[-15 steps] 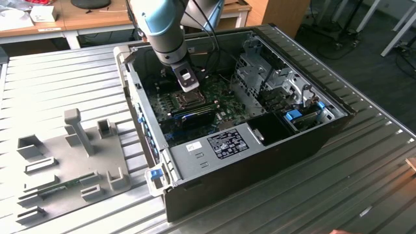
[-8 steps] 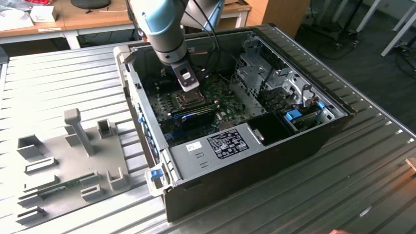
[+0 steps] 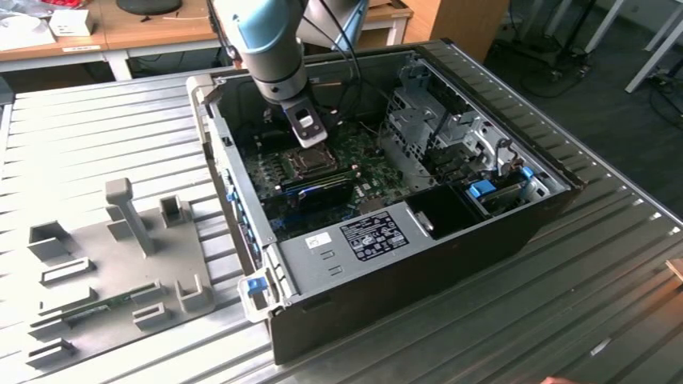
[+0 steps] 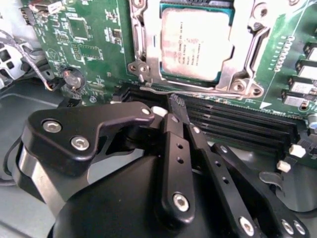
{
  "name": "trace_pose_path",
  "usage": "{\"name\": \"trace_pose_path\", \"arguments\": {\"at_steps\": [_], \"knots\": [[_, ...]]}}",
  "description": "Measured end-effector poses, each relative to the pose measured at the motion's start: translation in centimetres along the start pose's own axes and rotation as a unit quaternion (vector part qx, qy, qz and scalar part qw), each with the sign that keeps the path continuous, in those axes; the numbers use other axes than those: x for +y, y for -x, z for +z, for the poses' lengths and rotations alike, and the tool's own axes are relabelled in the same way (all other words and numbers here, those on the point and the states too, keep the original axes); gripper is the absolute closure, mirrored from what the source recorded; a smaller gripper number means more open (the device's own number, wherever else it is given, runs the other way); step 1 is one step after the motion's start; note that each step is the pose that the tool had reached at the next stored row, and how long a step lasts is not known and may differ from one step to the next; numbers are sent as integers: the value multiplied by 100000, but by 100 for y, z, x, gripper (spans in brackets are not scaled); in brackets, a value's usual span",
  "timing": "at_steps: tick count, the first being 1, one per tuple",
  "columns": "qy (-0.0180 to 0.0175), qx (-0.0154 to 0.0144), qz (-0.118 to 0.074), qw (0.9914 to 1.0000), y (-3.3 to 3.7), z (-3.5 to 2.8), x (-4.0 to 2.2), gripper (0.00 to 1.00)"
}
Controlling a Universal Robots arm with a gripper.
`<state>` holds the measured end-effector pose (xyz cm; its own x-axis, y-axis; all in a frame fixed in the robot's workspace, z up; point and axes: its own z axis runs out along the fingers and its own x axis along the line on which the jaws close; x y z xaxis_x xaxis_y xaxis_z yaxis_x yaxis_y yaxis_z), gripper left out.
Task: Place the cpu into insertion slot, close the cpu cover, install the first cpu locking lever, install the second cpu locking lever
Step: 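Install the first cpu locking lever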
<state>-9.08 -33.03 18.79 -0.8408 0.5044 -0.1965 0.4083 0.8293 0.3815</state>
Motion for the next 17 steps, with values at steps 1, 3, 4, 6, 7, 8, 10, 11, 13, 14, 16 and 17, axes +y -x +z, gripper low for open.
{"name": "trace_pose_path", "arguments": {"at_steps": [1, 3, 4, 6, 7, 8, 10, 11, 13, 14, 16, 17], "knots": [[8, -2, 3, 100000, 0, -2, 1, 90], [66, 38, 32, 100000, 1, -4, 1, 90], [127, 73, 54, 100000, 2, -5, 0, 90], [283, 143, 119, 99999, 3, -5, -2, 90], [362, 182, 156, 99999, 4, -6, -4, 90], [463, 232, 201, 99998, 5, -6, -6, 90], [694, 341, 296, 99997, 9, -8, -12, 90], [802, 396, 344, 99995, 11, -9, -16, 90], [929, 452, 394, 99994, 15, -11, -23, 90], [948, 463, 401, 99994, 18, -12, -26, 90], [952, 464, 403, 99994, 23, -14, -35, 90], [949, 465, 401, 99994, 26, -16, -40, 90]]}}
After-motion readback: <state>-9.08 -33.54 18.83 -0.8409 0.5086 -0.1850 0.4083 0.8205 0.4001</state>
